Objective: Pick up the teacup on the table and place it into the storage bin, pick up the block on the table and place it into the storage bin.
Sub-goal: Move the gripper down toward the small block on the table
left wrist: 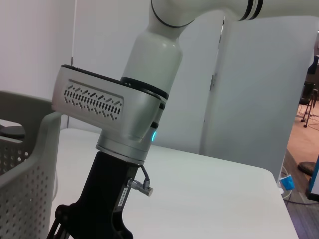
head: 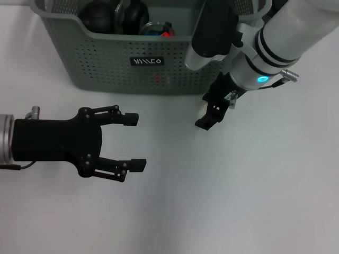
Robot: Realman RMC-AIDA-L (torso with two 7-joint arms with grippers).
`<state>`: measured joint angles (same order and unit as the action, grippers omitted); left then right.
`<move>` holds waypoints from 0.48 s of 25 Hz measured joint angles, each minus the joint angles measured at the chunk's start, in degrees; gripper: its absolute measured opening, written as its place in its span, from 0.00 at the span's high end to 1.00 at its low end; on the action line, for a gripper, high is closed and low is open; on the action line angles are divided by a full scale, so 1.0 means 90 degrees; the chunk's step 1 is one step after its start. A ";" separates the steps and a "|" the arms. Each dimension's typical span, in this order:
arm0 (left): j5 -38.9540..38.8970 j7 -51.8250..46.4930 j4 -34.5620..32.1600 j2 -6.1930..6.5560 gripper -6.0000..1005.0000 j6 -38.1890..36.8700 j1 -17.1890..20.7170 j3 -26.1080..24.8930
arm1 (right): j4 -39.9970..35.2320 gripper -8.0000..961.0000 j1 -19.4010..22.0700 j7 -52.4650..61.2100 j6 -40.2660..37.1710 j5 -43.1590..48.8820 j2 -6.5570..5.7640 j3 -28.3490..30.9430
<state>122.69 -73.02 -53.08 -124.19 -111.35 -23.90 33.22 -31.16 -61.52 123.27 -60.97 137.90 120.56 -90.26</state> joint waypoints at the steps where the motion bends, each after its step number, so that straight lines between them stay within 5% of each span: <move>1: 0.0000 -0.0001 0.0000 0.0000 0.07 0.0000 0.0000 0.0000 | 0.0000 0.22 0.0000 -0.0003 0.0017 0.0000 -0.0003 0.0000; 12: 0.0000 -0.0010 0.0000 0.0000 0.07 0.0000 -0.0002 0.0000 | 0.0011 0.22 0.0020 -0.0052 0.0116 0.0000 -0.0007 0.0020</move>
<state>122.69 -73.11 -53.08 -124.19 -111.35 -23.91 33.22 -31.07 -61.34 122.80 -59.93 137.90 120.50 -90.08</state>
